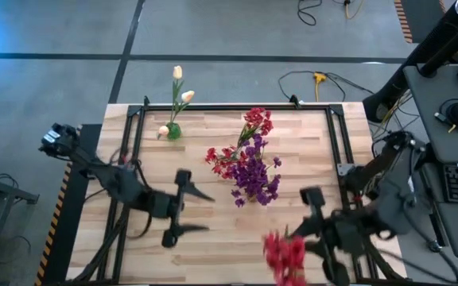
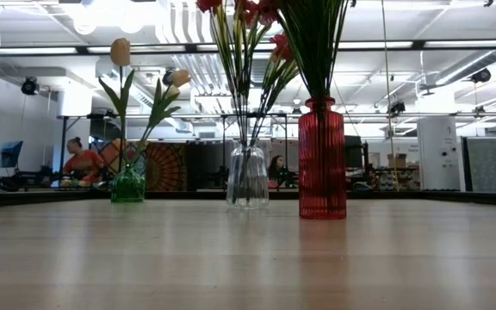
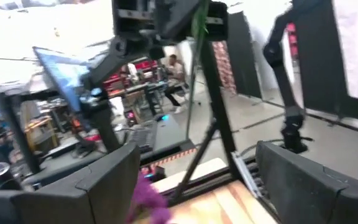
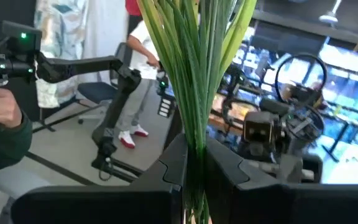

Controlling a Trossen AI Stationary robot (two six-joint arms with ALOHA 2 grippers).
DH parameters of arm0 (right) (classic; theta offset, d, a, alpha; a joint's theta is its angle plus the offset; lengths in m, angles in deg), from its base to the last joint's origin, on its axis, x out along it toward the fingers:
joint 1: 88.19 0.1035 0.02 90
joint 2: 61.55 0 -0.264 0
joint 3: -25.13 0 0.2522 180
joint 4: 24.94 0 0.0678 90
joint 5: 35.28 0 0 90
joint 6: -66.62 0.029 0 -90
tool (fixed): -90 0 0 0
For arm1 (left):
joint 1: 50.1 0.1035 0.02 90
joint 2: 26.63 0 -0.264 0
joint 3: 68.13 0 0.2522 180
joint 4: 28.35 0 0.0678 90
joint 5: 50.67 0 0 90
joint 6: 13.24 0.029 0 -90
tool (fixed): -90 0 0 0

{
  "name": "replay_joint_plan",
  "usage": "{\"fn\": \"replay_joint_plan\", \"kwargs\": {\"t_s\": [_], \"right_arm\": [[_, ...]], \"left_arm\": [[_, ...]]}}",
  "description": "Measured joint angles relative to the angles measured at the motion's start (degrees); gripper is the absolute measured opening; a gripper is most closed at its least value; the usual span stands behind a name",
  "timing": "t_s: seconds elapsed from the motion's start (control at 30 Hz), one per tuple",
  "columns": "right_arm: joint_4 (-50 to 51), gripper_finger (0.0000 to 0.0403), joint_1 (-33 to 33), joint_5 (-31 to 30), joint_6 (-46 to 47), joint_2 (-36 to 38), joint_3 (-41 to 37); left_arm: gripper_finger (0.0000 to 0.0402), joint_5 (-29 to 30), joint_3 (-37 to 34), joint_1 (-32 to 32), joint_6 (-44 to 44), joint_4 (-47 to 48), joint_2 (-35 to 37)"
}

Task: Sort flowers into vase by color
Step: Put the red flowers into the transparent vase

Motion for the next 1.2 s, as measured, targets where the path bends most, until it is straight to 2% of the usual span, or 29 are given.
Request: {"fn": "replay_joint_plan", "kwargs": {"t_s": [0.13,0.33,0.5,0.6,0.77,1.07,1.2], "right_arm": [[-6.4,0.0028,1.5,0.0,-2.4,-2.9,0.0],[-15.4,0.0028,1.0,0.5,-6.0,-4.6,0.0],[-18.0,0.0028,-0.9,8.5,-6.6,-6.2,0.0],[-19.4,0.0028,-1.6,10.5,-6.8,-6.7,0.0],[-20.4,0.0028,-2.9,13.6,-7.3,-8.5,0.0],[-22.9,0.0028,-5.6,15.1,-8.1,-9.9,0.0],[-23.1,0.0028,-7.1,15.1,-7.9,-10.5,0.0]], "left_arm": [[0.0294,0.2,4.9,-2.7,0.9,-0.7,-6.1],[0.029,0.2,13.8,-3.4,2.0,0.3,-14.7],[0.029,0.2,18.4,-3.4,2.7,-0.1,-19.4],[0.029,0.3,20.3,-3.4,2.7,0.1,-21.7],[0.029,3.7,23.5,-3.3,2.7,-0.2,-24.6],[0.0289,3.7,24.1,-3.3,3.1,-1.3,-25.5],[0.0275,3.6,24.0,-3.3,3.1,-2.9,-25.5]]}}
